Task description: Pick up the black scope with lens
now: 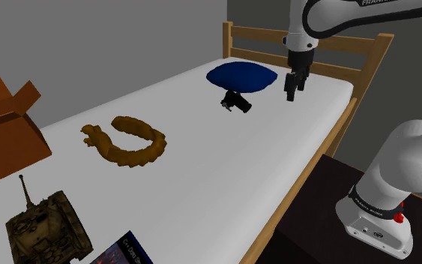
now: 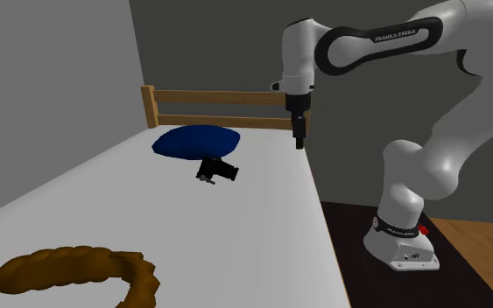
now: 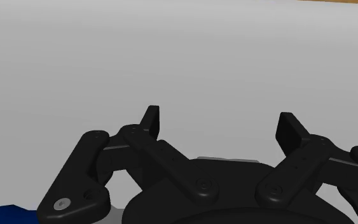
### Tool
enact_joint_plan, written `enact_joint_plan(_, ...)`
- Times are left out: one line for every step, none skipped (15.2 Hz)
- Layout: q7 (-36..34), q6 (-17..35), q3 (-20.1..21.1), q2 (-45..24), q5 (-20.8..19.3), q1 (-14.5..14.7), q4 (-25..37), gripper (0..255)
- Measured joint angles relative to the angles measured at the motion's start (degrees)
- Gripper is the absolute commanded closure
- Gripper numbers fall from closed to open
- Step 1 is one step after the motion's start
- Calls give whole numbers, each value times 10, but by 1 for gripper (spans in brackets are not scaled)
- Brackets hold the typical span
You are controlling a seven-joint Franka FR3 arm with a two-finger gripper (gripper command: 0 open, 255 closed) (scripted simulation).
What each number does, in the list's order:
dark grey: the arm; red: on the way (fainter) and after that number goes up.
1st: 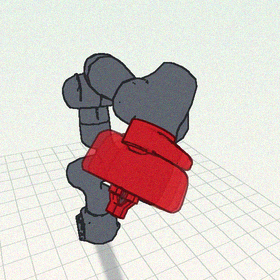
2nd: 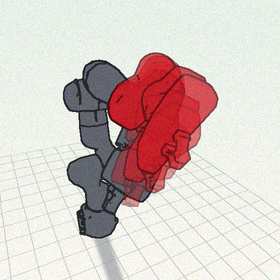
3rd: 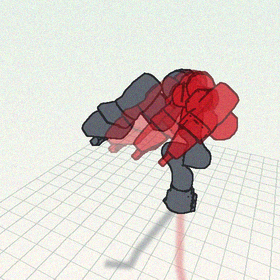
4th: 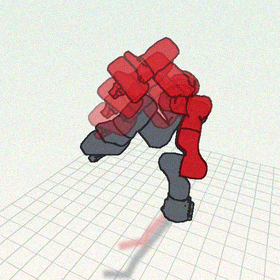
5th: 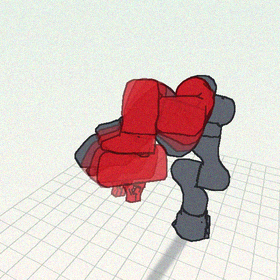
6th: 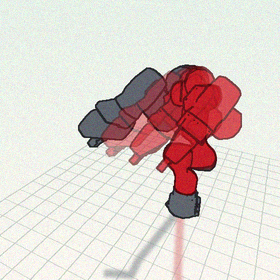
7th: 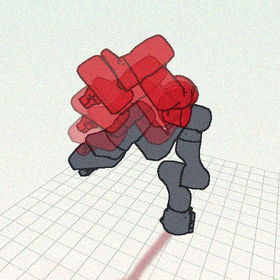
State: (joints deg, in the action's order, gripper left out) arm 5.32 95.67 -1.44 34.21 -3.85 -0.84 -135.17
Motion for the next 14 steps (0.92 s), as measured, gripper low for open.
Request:
enact_joint_plan(-1,12,-2,-27,3,0,17,0)
enact_joint_plan(0,27,-5,-50,6,0,27,0)
enact_joint_plan(1,35,-8,-68,10,0,38,0)
enact_joint_plan(4,49,-12,-94,12,-1,53,0)
enact_joint_plan(3,59,-13,-116,17,0,66,0)
enact_joint_plan(6,67,-17,-137,20,-1,81,0)
enact_joint_plan(7,74,-19,-157,25,-1,96,0)
enact_joint_plan(11,82,-23,-179,29,-2,112,0)
enact_joint_plan(12,92,-25,-200,34,-2,125,0)
enact_joint_plan(14,99,-27,-223,39,-2,143,0)
enact_joint_plan(17,102,-30,-246,45,-2,164,0)
enact_joint_plan(17,110,-31,-264,50,-2,176,0)
enact_joint_plan(21,111,-33,-288,56,-3,200,0)
enact_joint_plan(25,113,-36,-308,62,-5,219,0)
